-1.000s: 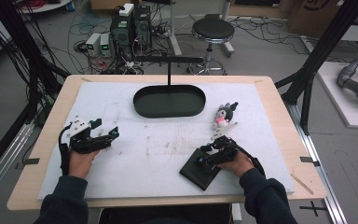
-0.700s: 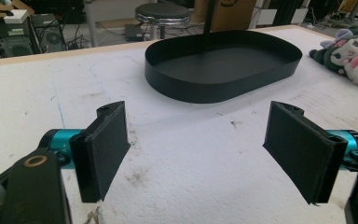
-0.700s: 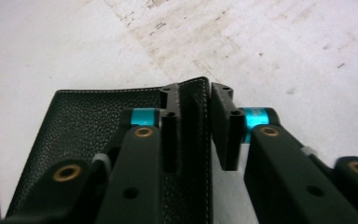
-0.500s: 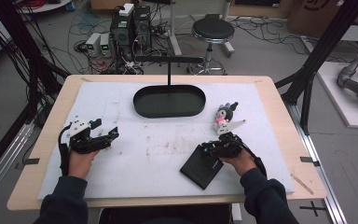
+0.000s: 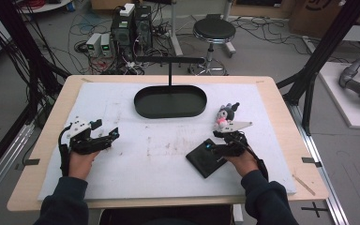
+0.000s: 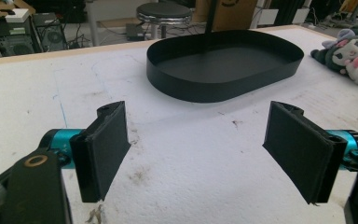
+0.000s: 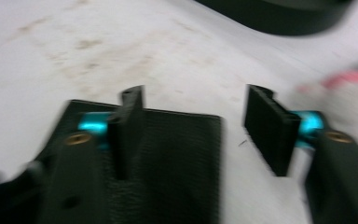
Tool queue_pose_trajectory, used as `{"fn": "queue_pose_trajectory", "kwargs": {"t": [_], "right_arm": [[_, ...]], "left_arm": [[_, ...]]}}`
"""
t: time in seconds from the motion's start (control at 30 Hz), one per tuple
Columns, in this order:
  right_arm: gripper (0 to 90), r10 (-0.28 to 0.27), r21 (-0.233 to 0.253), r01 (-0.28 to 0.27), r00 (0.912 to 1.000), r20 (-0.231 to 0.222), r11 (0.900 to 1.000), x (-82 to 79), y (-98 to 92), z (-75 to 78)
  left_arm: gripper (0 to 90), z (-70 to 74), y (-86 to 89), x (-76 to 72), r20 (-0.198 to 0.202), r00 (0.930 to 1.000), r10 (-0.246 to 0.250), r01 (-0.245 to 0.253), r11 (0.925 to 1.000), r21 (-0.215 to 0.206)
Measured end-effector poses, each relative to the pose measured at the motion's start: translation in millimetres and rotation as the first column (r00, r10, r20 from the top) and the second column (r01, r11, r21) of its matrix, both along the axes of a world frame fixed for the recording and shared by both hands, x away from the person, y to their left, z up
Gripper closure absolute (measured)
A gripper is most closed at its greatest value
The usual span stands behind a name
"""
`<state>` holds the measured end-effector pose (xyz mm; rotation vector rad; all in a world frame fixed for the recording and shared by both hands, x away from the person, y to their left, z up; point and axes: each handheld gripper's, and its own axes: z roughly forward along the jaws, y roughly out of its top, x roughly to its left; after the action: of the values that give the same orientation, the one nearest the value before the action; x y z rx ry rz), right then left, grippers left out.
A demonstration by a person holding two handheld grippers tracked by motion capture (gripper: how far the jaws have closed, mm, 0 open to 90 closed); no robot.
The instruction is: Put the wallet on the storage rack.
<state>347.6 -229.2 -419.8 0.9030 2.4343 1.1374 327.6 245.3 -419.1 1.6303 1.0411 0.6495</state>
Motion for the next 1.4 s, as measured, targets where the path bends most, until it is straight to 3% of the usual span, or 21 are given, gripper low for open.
{"fn": "queue_pose_trajectory", "kwargs": {"t": [0.1, 0.2, 0.27, 0.3, 0.37, 0.47, 0.53, 0.57, 0.6, 0.67, 0.73, 0.77, 0.8, 0.83, 0.87, 0.9, 1.03, 1.13, 1.27, 1.4], "right_arm": [[25.2, 0.130, -0.053, -0.128, 0.9909, 0.034, 0.990, -9.6, 17.4, -2.5], [22.0, 0.247, -0.073, -0.242, 0.9666, 0.068, 0.968, -16.6, 30.8, -3.3], [22.0, 0.259, -0.092, -0.253, 0.9636, 0.066, 0.963, -17.8, 38.4, -6.2], [21.9, 0.268, -0.126, -0.262, 0.9626, 0.037, 0.957, -19.9, 45.8, -10.2], [21.9, 0.293, -0.159, -0.283, 0.9551, 0.044, 0.946, -22.3, 51.6, -12.1], [21.4, 0.307, -0.173, -0.294, 0.9504, 0.050, 0.940, -25.1, 56.2, -12.5], [21.4, 0.320, -0.208, -0.304, 0.9464, 0.044, 0.929, -26.7, 60.1, -15.2], [24.4, 0.323, -0.264, -0.300, 0.9451, 0.047, 0.917, -26.9, 62.2, -19.0], [24.4, 0.323, -0.264, -0.300, 0.9451, 0.047, 0.917, -26.9, 62.2, -19.0], [39.2, 0.300, -0.285, -0.270, 0.9513, 0.069, 0.920, -26.8, 61.2, -16.7], [45.4, 0.284, -0.272, -0.259, 0.9574, 0.054, 0.927, -24.6, 58.7, -14.6], [62.4, 0.303, -0.273, -0.276, 0.9507, 0.063, 0.922, -27.1, 57.8, -12.0], [62.4, 0.303, -0.273, -0.276, 0.9507, 0.063, 0.922, -27.1, 57.8, -12.0], [69.4, 0.305, -0.272, -0.276, 0.9496, 0.071, 0.922, -28.7, 57.6, -10.9], [69.4, 0.305, -0.272, -0.276, 0.9496, 0.071, 0.922, -28.7, 57.6, -10.9], [75.2, 0.302, -0.263, -0.275, 0.9512, 0.065, 0.925, -29.4, 56.6, -9.4], [80.6, 0.297, -0.262, -0.269, 0.9518, 0.075, 0.927, -30.4, 55.3, -7.8], [83.1, 0.289, -0.236, -0.265, 0.9542, 0.076, 0.935, -30.0, 53.1, -4.9], [83.8, 0.269, -0.131, -0.257, 0.9593, 0.085, 0.957, -28.2, 46.6, 5.4], [84.1, 0.271, -0.042, -0.268, 0.9574, 0.100, 0.962, -28.4, 43.6, 17.3]], "left_arm": [[21.5, 0.0, -0.6, 0.1, -0.005, 1.0000, -0.001, 0.001, 1.0000, 0.000], [21.5, 0.1, -1.1, 0.2, -0.003, 1.0000, -0.003, 0.003, 1.0000, -0.001], [21.5, 0.0, -1.5, 0.3, -0.004, 1.0000, -0.004, 0.004, 1.0000, 0.000], [21.5, -0.1, -1.6, 0.5, -0.005, 1.0000, -0.004, 0.004, 1.0000, 0.001], [21.8, -0.3, -1.6, 0.6, -0.008, 1.0000, -0.006, 0.006, 1.0000, 0.003], [21.8, -0.3, -1.0, 0.7, -0.009, 1.0000, -0.003, 0.003, 1.0000, 0.002], [21.9, -0.3, -1.0, 0.8, -0.011, 0.9999, -0.002, 0.002, 1.0000, 0.000], [21.8, -0.4, -0.9, 0.8, -0.011, 0.9999, -0.002, 0.002, 1.0000, -0.001], [21.8, -0.3, -1.0, 0.7, -0.012, 0.9999, -0.002, 0.002, 1.0000, -0.001], [21.9, -0.2, -0.9, 0.4, -0.012, 0.9999, -0.002, 0.002, 1.0000, -0.001], [21.9, -0.3, -0.9, 0.5, -0.013, 0.9999, -0.002, 0.002, 1.0000, 0.000], [21.9, -0.4, -0.9, 0.5, -0.014, 0.9999, -0.001, 0.001, 1.0000, -0.001], [21.9, -0.4, -0.9, 0.5, -0.014, 0.9999, -0.001, 0.001, 1.0000, -0.001], [21.9, -0.4, -1.0, 0.4, -0.014, 0.9999, -0.001, 0.001, 1.0000, -0.001], [21.9, -0.5, -1.0, 0.6, -0.014, 0.9999, -0.002, 0.002, 1.0000, -0.001], [21.9, -0.5, -1.1, 0.6, -0.014, 0.9999, -0.003, 0.003, 1.0000, 0.001], [21.9, -0.6, -1.1, 0.8, -0.014, 0.9999, -0.003, 0.003, 1.0000, 0.000], [21.9, -0.8, -0.7, 1.2, -0.015, 0.9999, -0.004, 0.004, 1.0000, -0.002], [21.9, -0.9, -0.2, 1.5, -0.015, 0.9999, -0.001, 0.001, 1.0000, -0.003], [22.0, -0.8, 0.7, 1.6, -0.015, 0.9999, 0.002, -0.002, 1.0000, -0.008]]}}
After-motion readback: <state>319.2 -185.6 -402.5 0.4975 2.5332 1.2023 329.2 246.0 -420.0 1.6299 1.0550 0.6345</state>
